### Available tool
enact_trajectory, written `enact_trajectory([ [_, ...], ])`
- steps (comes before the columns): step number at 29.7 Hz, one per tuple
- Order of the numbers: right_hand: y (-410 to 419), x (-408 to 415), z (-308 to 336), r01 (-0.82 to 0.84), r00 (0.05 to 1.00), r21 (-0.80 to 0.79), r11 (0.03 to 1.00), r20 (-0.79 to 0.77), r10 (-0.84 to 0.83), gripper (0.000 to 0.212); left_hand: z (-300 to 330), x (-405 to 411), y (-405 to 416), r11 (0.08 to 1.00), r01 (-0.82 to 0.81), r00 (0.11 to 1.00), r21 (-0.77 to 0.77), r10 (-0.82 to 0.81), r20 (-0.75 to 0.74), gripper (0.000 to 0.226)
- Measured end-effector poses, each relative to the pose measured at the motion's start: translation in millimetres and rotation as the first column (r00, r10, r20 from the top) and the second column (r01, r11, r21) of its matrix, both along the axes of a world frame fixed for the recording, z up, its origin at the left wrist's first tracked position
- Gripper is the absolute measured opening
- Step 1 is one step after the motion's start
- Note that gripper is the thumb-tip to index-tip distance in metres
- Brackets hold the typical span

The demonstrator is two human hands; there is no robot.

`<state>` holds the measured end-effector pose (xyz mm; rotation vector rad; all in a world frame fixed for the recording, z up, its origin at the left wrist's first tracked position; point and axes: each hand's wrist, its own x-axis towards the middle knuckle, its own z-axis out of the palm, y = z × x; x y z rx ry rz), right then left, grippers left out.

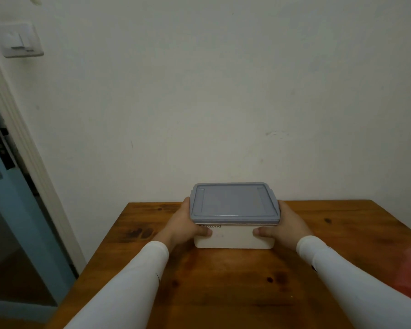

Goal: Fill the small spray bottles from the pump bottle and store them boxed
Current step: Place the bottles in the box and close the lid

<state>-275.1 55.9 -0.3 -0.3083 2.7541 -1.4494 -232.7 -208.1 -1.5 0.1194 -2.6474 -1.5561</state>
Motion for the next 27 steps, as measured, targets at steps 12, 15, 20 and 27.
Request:
enact_trajectory([
  [12, -12.0, -36.8, -4.0, 0.009, 1.000, -0.022, 1.000, -0.013, -0.009, 0.072, -0.6, -36.7, -9.2, 1.000, -0.011, 1.000, 0.004, 0.011, 0.006, 0.084],
  [15, -13.0, -43.3, -4.1, 0.004, 1.000, -0.025, 1.000, -0.013, -0.004, 0.072, -1.5, -43.2, -10.9, 0.999, -0.021, 1.000, 0.026, 0.021, 0.000, 0.084],
  [20, -15.5, -52.8, -6.4, 0.000, 1.000, -0.044, 0.999, -0.009, 0.000, 0.071, -1.6, -51.5, -13.1, 1.000, -0.019, 1.000, 0.021, 0.019, 0.001, 0.083],
  [27, -12.8, -60.6, -8.2, -0.016, 1.000, -0.007, 1.000, 0.022, 0.016, 0.078, -1.3, -53.6, -10.8, 0.999, -0.030, 0.999, 0.023, 0.030, 0.025, 0.083],
])
